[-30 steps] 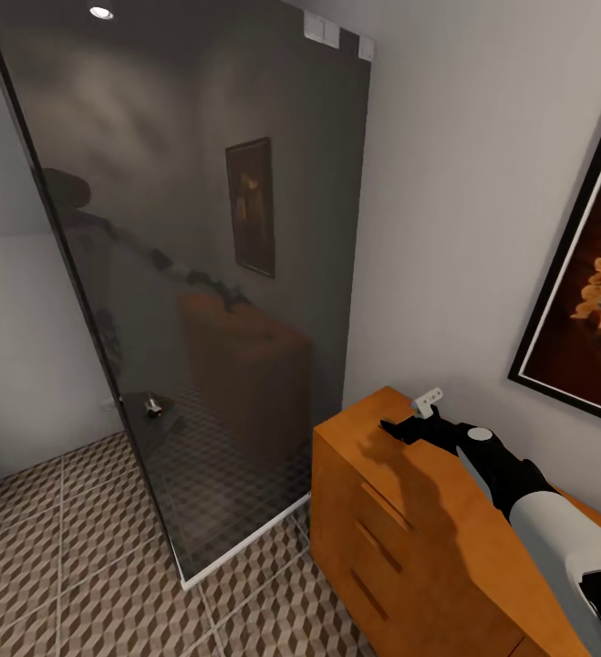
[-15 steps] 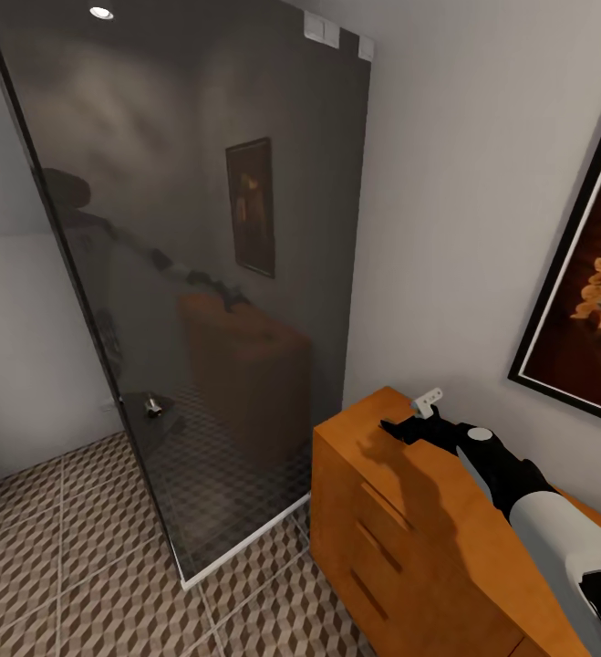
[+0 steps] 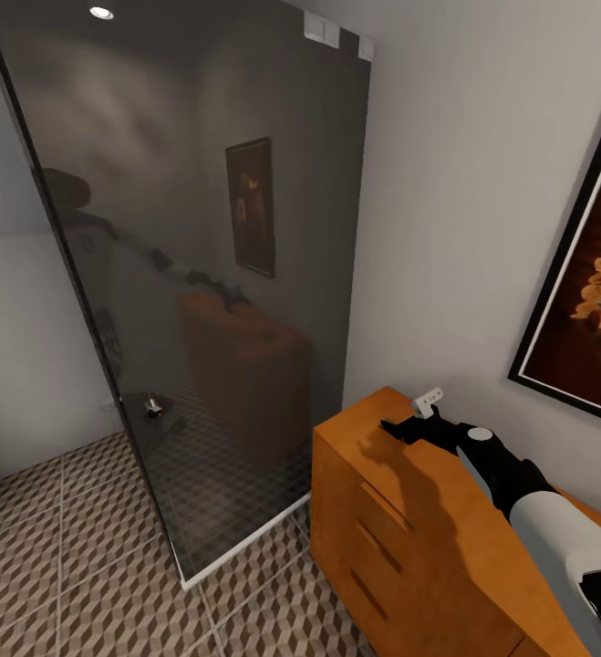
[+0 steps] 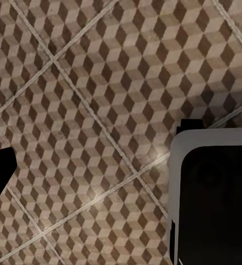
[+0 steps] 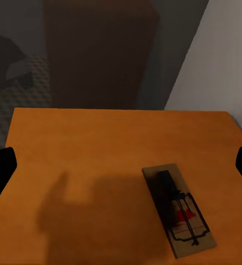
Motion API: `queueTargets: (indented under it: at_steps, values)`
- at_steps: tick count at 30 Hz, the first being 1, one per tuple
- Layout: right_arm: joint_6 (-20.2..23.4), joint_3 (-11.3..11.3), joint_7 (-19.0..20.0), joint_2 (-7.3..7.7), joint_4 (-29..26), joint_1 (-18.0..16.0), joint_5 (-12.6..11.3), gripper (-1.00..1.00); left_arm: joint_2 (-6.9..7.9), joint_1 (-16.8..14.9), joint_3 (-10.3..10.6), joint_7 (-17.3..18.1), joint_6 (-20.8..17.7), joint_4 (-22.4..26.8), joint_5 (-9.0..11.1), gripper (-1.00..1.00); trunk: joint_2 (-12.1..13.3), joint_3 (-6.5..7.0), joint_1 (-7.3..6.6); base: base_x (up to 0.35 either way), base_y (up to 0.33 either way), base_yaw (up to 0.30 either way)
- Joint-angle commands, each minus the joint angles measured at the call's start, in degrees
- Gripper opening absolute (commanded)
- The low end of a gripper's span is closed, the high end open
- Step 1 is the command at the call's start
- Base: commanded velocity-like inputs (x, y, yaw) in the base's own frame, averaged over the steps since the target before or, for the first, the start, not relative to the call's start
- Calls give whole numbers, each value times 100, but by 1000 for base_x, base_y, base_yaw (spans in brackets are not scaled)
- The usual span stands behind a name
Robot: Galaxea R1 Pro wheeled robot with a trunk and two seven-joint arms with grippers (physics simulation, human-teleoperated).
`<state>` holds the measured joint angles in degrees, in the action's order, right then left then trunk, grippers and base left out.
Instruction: Take the four mousetraps from the cabinet in the bathroom and place them on the bathroom floor. Make sure all four end up on the same floor surface, and ensure that at least two of them are either under or directly next to the same bathroom sink.
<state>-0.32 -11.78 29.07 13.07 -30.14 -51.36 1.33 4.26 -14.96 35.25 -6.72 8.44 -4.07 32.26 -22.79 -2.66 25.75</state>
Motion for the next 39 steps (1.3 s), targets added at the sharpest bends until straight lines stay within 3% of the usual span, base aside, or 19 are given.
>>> queueTargets:
  at_steps: [1, 39]
  values:
    - [-3, -20, 2, 7, -3, -6, 15, 100, -4, -7, 35, -4, 26, -15, 17, 100, -13, -13, 4, 0, 0, 0]
    - [-3, -17, -7, 11, -1, -6, 16, 100, -10, -7, 35, -4, 26, -15, 17, 100, -13, -13, 4, 0, 0, 0]
